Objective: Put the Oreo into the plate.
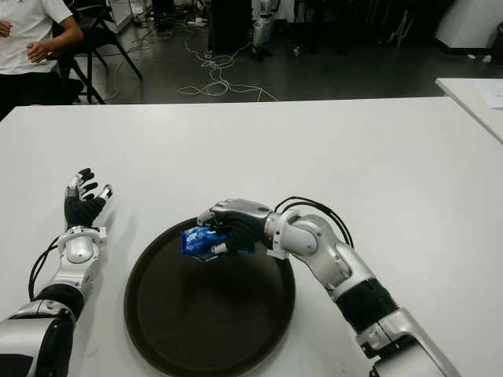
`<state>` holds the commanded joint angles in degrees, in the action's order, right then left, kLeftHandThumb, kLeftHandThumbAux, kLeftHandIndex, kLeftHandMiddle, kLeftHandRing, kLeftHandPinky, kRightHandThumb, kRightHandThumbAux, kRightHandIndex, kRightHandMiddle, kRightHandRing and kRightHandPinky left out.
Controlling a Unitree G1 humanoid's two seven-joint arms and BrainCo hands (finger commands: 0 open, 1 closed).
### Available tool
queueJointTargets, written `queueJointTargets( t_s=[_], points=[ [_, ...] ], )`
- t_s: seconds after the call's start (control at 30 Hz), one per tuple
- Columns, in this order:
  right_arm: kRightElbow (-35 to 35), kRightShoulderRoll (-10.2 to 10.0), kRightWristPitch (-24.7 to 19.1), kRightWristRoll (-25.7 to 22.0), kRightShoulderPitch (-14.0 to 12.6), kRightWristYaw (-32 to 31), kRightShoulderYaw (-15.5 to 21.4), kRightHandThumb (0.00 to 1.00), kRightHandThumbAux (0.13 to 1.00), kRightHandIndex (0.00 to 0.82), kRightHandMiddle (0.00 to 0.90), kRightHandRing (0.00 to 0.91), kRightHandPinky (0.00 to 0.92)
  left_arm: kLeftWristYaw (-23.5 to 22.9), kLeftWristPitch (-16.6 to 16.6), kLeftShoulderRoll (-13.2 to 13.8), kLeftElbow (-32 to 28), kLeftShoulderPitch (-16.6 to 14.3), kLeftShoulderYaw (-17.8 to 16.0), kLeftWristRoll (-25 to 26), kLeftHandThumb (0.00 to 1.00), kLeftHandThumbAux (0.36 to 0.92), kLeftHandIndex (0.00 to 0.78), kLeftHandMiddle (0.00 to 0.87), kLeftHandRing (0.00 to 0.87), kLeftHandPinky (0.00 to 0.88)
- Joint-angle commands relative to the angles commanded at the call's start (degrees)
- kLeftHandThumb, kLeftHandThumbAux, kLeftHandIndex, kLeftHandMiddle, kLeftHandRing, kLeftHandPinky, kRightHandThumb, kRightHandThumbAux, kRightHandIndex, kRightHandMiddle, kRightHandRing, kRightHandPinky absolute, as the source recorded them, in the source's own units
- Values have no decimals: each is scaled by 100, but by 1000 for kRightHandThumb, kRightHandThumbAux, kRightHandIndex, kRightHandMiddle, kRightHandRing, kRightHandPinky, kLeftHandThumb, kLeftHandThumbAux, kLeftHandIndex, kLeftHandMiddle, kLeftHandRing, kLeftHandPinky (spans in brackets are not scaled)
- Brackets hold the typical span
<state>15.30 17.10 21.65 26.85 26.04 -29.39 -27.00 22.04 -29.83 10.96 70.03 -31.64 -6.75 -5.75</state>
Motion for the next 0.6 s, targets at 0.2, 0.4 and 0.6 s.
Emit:
queueJointTargets(
  t_s=[0.2,0.4,0.6],
  points=[
    [182,-73,150,-16,-19,222,40,696,726,437,811,810,799,-85,-40,-6,1,5,-29,49,130,754,172,177,165,143],
    [380,-157,280,-62,-22,496,93,692,727,435,798,800,797,-147,-50,-12,12,-2,-75,102,135,754,173,174,166,146],
    [555,-244,394,-105,-32,757,141,691,727,429,782,798,806,-127,-44,-3,31,-10,-83,93,125,765,179,176,165,133]
  ],
)
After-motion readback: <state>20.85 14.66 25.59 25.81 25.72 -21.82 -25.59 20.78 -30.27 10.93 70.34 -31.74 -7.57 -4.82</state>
